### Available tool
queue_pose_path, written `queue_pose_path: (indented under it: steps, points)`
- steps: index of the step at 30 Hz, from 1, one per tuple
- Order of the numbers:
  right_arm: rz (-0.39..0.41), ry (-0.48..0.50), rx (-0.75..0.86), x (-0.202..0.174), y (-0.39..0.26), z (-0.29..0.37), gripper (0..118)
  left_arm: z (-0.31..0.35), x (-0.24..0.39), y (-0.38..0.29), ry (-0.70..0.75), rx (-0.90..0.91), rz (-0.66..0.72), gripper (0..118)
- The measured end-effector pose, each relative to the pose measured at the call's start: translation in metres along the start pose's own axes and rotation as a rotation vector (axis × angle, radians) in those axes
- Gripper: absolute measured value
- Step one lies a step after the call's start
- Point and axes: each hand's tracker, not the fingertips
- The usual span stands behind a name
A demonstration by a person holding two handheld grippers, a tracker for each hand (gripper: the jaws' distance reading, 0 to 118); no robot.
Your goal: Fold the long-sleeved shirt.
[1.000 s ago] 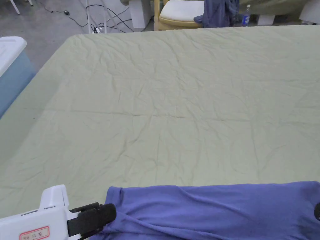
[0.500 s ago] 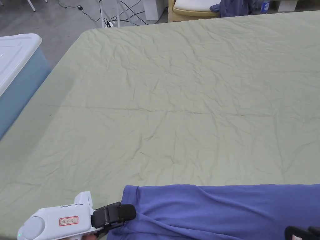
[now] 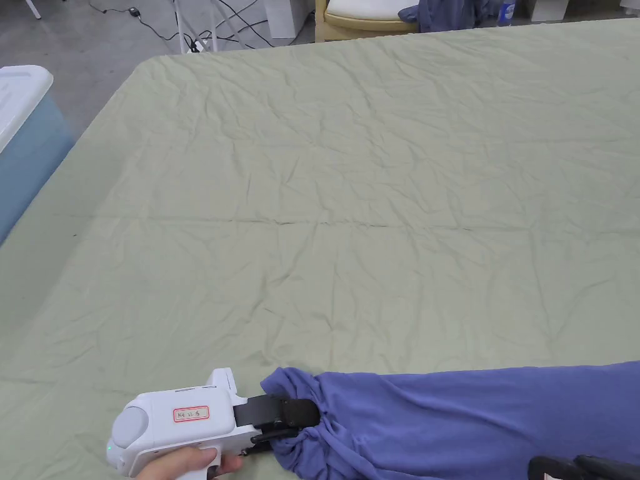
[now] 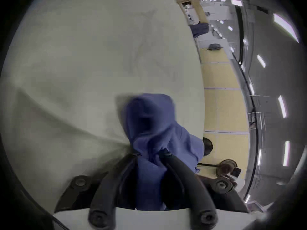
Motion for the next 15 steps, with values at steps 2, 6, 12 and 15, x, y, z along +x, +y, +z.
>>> queue_pose_path:
  steps: [2, 6, 12, 15]
  points:
    - [-0.001, -0.001, 0.004, -0.002, 0.0, 0.001, 2, 0.008, 0.014, -0.005, 0.017, 0.017, -0.083, 16]
    - [-0.024, -0.005, 0.023, -0.006, 0.001, 0.0, 2, 0.036, 0.041, -0.014, -0.015, 0.067, -0.074, 15]
    - [-0.025, -0.082, 0.067, -0.015, 0.016, -0.007, 1, 0.09, 0.013, 0.024, -0.03, 0.123, -0.078, 14]
    - [-0.016, -0.135, 0.076, -0.025, 0.026, -0.013, 1, 0.105, 0.025, 0.028, -0.021, 0.114, -0.118, 14]
